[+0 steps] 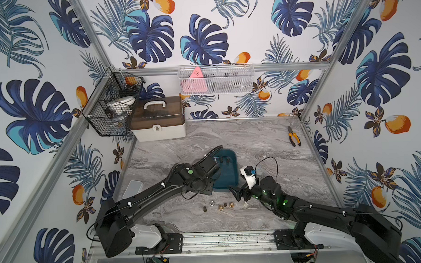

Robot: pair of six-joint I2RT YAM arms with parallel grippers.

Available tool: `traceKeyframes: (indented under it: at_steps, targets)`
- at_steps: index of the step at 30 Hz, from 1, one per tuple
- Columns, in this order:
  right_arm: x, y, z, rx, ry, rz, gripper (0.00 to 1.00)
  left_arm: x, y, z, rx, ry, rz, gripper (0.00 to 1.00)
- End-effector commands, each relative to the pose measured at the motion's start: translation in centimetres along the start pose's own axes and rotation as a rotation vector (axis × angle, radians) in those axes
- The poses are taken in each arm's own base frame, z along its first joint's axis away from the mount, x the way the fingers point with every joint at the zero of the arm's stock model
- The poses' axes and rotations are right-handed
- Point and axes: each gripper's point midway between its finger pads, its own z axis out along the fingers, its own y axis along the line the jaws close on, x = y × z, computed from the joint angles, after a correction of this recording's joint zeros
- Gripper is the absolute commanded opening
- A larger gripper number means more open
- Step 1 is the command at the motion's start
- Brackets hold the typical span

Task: Put the chess pieces into the storage box
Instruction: Pick up the chess piece at the center of the board.

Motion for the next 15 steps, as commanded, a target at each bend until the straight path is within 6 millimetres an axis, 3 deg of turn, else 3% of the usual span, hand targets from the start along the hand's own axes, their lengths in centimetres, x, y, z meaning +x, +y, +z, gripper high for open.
traceKeyframes:
  at_steps: [1, 7, 15]
  targets:
    - [-2.0, 1.3, 0.8, -0.060, -0.045, -0.001, 0.99, 1.9, 0.0, 0.1, -0.032, 0.039, -0.018, 0.45]
    - [-2.2, 1.6, -0.3, -0.083, -0.107, 0.006, 1.00, 4.7, 0.0, 1.4, -0.053, 0.090, -0.026, 0.45]
    - [-2.5, 1.9, -0.5, -0.098, -0.114, -0.001, 1.00, 6.6, 0.8, 3.6, -0.071, 0.122, -0.047, 0.44]
